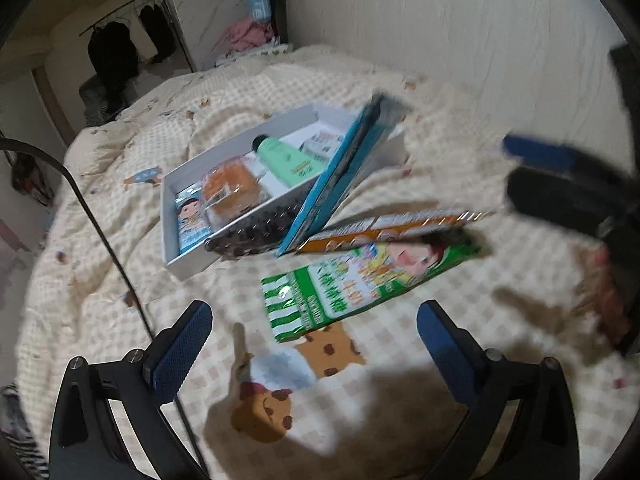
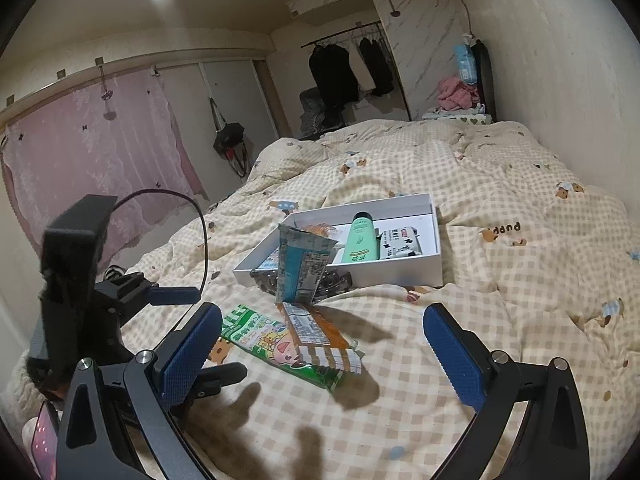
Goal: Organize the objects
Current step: 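Lower the left gripper onto the green-and-white candy packet, then close the left gripper on the green-and-white candy packet and lift it, then hold the green packet in the left gripper while the right gripper moves to the blue candy packet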
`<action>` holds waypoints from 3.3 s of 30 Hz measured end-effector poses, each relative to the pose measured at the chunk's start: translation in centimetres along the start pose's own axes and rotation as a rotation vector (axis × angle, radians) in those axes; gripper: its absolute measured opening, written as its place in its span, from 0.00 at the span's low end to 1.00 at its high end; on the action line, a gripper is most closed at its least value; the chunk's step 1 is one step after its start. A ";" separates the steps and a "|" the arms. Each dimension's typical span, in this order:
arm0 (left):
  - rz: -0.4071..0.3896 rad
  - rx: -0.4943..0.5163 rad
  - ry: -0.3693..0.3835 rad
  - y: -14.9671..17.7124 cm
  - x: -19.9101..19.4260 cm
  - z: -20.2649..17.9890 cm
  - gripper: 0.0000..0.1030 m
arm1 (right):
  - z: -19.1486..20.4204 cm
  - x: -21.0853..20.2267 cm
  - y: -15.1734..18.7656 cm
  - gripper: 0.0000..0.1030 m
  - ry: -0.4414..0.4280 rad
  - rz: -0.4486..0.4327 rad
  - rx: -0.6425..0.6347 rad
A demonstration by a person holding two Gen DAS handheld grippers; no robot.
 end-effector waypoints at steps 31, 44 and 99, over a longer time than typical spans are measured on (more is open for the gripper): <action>0.042 0.297 0.053 -1.2 1.0 -2.4 0.20 | -4.4 -0.9 -0.1 0.98 0.043 -0.046 0.225; 0.026 0.287 0.041 -1.1 -1.9 0.1 0.12 | -4.9 -0.9 0.3 0.98 0.047 -0.038 0.267; -0.089 -0.235 0.037 -1.5 -6.3 5.5 0.31 | -6.2 -0.8 0.5 0.98 0.040 -0.038 0.324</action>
Point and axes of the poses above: each gripper's, at about its wrist camera, not at the fingertips, and x roughly the way its jaws point, z to its left, y to its underside, the point moved 8 cm from there along x, roughly the way its jaws point, and after that the axes turned 9 degrees about -z, right-handed, at the moved point
